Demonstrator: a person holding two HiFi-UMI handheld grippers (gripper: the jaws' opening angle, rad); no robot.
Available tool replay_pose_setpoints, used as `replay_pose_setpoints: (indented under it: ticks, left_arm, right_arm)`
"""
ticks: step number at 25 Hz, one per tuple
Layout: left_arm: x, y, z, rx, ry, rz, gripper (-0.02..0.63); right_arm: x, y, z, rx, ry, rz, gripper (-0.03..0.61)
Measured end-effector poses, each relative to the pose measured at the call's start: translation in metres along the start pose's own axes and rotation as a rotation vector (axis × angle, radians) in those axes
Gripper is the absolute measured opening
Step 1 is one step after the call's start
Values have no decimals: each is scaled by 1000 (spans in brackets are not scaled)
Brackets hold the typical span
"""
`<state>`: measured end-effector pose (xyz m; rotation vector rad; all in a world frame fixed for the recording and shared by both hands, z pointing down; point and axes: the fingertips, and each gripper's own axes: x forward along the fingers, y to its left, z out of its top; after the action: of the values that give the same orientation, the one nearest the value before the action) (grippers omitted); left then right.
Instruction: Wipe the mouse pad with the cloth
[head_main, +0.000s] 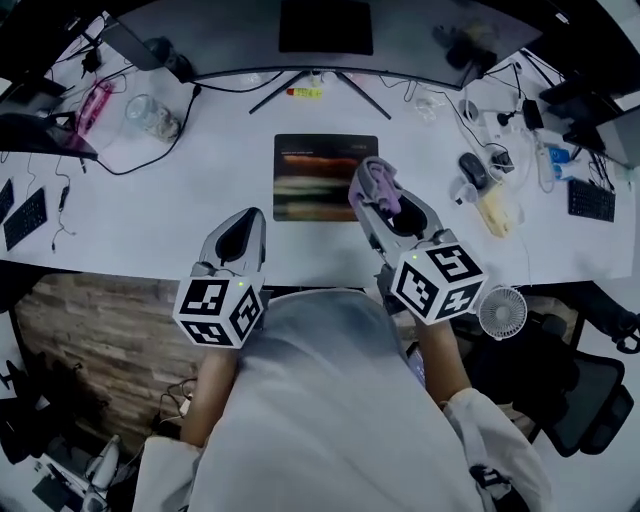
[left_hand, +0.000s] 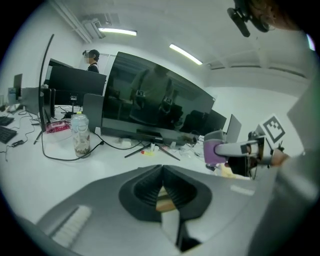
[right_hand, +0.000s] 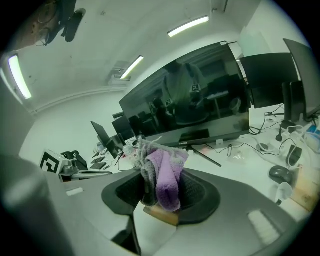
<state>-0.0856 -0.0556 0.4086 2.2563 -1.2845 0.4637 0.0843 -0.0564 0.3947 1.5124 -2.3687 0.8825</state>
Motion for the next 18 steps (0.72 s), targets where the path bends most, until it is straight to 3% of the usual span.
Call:
replay_pose_setpoints:
  ticks: [9,18]
  left_arm:
    - [20,16,-27,-65,60,85,0]
    - [49,24,-62,-93,159,57,0]
  right_arm:
    - [39,6,-8,-18,84,111,177]
    - [87,9,-12,48,143,163,178]
